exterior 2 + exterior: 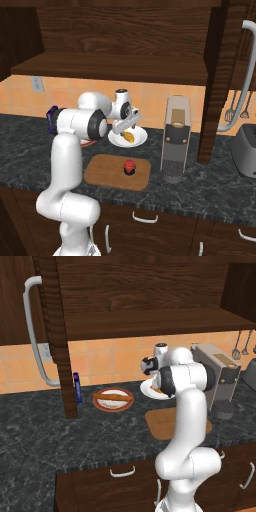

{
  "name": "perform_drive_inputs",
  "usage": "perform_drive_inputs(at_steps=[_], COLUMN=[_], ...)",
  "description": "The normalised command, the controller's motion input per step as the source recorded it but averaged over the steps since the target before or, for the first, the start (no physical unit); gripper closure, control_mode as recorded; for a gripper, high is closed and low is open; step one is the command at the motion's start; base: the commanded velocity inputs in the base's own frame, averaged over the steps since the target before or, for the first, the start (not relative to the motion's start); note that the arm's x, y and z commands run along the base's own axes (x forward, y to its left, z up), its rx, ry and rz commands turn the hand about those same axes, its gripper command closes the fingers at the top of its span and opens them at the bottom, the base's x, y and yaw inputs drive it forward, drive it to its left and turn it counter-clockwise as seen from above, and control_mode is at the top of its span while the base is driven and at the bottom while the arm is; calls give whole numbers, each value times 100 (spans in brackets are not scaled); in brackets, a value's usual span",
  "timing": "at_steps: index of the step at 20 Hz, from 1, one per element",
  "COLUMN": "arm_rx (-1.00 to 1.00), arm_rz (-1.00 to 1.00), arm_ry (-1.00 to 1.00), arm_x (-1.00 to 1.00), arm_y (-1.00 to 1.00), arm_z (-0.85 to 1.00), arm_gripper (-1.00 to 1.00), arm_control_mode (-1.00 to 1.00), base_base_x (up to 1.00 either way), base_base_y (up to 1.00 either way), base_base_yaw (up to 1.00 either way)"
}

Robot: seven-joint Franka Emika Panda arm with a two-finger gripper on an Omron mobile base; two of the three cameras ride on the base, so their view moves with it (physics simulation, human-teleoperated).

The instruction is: From the different types of pastries on the counter, select a croissant and place it on the cutting board. Then retrieve a jar of jam from the cabinet and place it alongside the croissant on the cutting board.

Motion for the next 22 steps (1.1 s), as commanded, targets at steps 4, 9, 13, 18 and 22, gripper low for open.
perform_drive_inputs(at_steps=[4,9,13,18,22], arm_rx=[4,2,2,0,0], arm_rz=[0,0,0,0,1], arm_ry=[11,4,0,-8,-12], arm_x=[0,-7,-33,-37,-40], arm_y=[0,0,0,3,14], arm_z=[-43,-24,-13,13,9], arm_gripper=[-100,100,100,100,100], arm_control_mode=[-100,-100,-100,-100,-100], base_base_x=[0,0,0,0,0], base_base_y=[0,0,0,0,0], base_base_yaw=[0,0,0,0,0])
